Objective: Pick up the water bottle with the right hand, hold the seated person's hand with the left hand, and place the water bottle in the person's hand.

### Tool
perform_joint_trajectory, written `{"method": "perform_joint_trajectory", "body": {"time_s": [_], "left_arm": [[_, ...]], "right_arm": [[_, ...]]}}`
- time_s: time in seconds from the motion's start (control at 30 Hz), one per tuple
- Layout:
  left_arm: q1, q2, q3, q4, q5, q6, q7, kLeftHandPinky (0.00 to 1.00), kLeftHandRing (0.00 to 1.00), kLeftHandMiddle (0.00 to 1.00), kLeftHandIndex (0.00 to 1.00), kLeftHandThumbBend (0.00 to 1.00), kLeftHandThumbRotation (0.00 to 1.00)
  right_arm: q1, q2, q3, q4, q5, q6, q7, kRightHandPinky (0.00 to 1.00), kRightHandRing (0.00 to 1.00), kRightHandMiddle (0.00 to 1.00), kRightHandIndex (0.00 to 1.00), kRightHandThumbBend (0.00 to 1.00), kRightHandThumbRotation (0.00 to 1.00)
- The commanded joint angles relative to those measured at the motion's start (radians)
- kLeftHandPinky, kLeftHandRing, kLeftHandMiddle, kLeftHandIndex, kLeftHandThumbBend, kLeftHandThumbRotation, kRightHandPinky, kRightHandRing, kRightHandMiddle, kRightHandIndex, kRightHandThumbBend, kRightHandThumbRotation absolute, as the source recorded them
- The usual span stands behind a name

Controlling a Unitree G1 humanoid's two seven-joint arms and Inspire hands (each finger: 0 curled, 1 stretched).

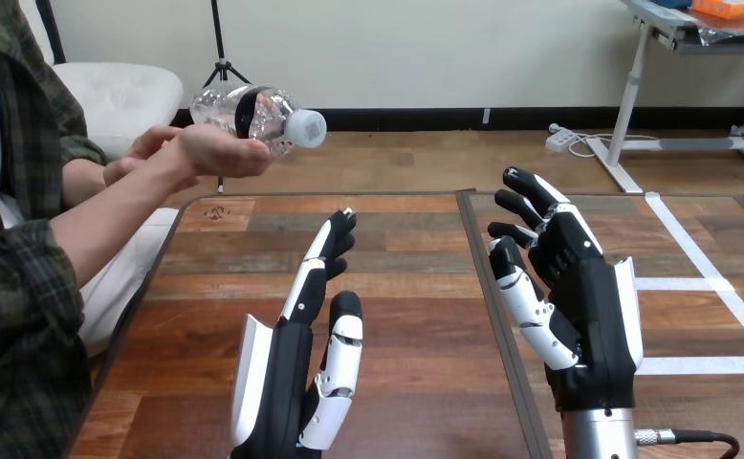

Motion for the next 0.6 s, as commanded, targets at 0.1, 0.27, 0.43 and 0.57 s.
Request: {"method": "perform_joint_trajectory", "body": {"time_s": [0.1,0.27,0.43,0.57], "left_arm": [[-0.038,-0.018,0.018,-0.001,-0.019,-0.020,-0.016,0.82,0.88,0.91,0.90,0.00,1.00],[-0.038,-0.019,0.019,-0.002,-0.031,-0.017,-0.030,0.82,0.88,0.91,0.89,0.00,1.00],[-0.039,-0.021,0.021,-0.004,-0.042,-0.015,-0.043,0.82,0.88,0.91,0.90,0.01,1.00],[-0.042,-0.023,0.025,-0.003,-0.039,-0.015,-0.043,0.83,0.89,0.91,0.90,0.00,1.00]], "right_arm": [[-0.045,0.010,-0.001,-0.023,0.007,-0.014,0.001,0.73,0.84,0.87,0.81,0.45,0.48],[-0.048,0.008,-0.002,-0.022,0.005,-0.011,0.000,0.73,0.84,0.87,0.81,0.45,0.49],[-0.050,0.009,-0.004,-0.023,0.004,-0.006,-0.002,0.73,0.83,0.86,0.81,0.46,0.49],[-0.055,0.007,-0.005,-0.019,0.003,-0.008,-0.002,0.73,0.83,0.86,0.81,0.46,0.49]]}}
